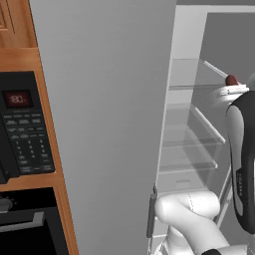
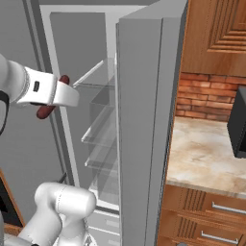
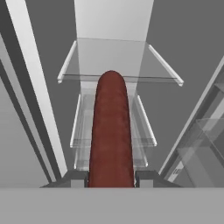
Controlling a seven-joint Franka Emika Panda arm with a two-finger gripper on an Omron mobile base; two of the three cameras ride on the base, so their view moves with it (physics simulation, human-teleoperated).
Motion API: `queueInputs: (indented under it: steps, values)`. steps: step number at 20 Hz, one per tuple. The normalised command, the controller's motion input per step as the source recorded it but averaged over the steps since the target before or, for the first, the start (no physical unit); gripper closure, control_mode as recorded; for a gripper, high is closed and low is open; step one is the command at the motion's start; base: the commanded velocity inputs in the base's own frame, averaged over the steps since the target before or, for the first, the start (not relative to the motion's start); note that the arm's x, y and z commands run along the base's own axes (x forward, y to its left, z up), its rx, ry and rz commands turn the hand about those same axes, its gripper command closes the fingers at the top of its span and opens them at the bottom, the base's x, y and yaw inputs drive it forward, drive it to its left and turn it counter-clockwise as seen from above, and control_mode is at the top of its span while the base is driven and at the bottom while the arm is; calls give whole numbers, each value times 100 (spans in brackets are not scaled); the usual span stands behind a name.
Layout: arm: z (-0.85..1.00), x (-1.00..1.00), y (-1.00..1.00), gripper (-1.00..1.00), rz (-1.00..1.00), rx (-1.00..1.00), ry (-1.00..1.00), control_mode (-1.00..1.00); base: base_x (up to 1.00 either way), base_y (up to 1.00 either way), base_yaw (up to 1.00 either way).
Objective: Move the hot dog bun to the plate on the dining table and place the condiment next to that plate. Then navigate to the fridge and take the sausage and place it on the plate as well.
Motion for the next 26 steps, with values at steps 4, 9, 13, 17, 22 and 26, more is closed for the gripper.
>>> queueInputs:
  steps: [4, 9, 13, 17, 22, 26]
  values:
    - [0, 0, 9, 100, 0, 0, 0, 100, 0, 8, 0]
    - [0, 0, 0, 100, 0, 0, 0, 100, -51, 72, -6]
    - [0, 0, 0, 100, 0, 0, 0, 100, -72, 98, -27]
    - [0, 0, 0, 100, 0, 0, 0, 100, -68, 95, -33]
    - [0, 0, 0, 100, 0, 0, 0, 100, -93, 42, -65]
    - [0, 0, 0, 100, 0, 0, 0, 100, -48, 8, -91]
